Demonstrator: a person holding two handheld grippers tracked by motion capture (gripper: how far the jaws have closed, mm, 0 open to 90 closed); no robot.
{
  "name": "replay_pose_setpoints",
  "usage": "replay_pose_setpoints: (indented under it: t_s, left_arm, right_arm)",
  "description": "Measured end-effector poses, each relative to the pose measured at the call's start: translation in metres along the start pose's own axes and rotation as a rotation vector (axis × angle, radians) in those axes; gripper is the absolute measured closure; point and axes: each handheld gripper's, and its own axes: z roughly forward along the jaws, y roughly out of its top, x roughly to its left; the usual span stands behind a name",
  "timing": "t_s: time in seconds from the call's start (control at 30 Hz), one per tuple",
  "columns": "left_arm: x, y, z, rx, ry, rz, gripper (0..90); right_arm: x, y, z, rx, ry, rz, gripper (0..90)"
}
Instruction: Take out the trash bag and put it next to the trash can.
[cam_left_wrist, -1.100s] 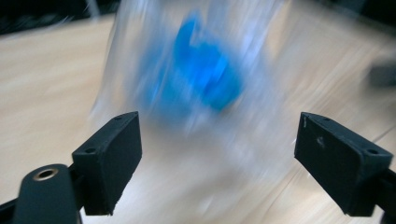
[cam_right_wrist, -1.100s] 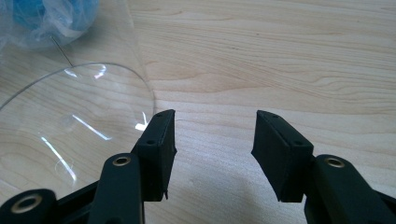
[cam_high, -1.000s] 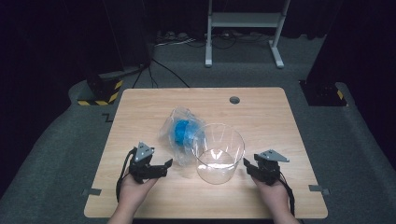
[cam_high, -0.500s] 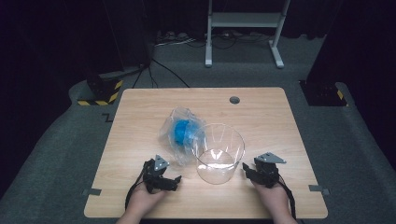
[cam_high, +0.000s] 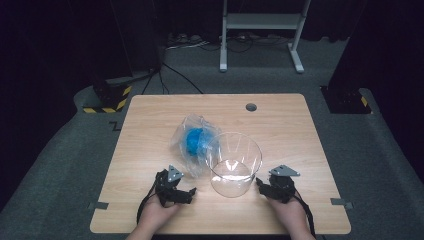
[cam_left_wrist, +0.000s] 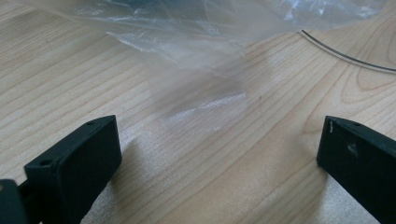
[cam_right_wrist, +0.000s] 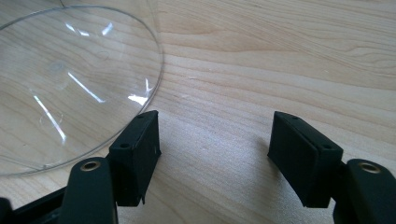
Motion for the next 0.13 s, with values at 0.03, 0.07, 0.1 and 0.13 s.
replay_pose_setpoints:
  t_s: [0.03,0.07,0.1,0.13]
  left_arm:
    - [0.0003,0.0001,0.0001,0.0,-0.002,0.002,0.0]
    - [0.0004,0.0002,0.0002,0.001,-0.004,0.002,0.0]
    - [0.0006,0.0003,0.0001,0.003,-0.005,0.004,0.0]
    - [0.0006,0.0004,0.0002,0.002,-0.006,0.004,0.0]
  right_arm:
    - [0.0003,0.0002,0.0002,0.001,0.001,0.001,32.4]
    - [0.0004,0.0004,0.0005,0.002,0.003,0.0,31.6]
    - [0.0005,0.0006,0.0006,0.004,0.005,-0.002,30.8]
    - [0.0005,0.0007,0.0009,0.005,0.008,-0.005,30.5]
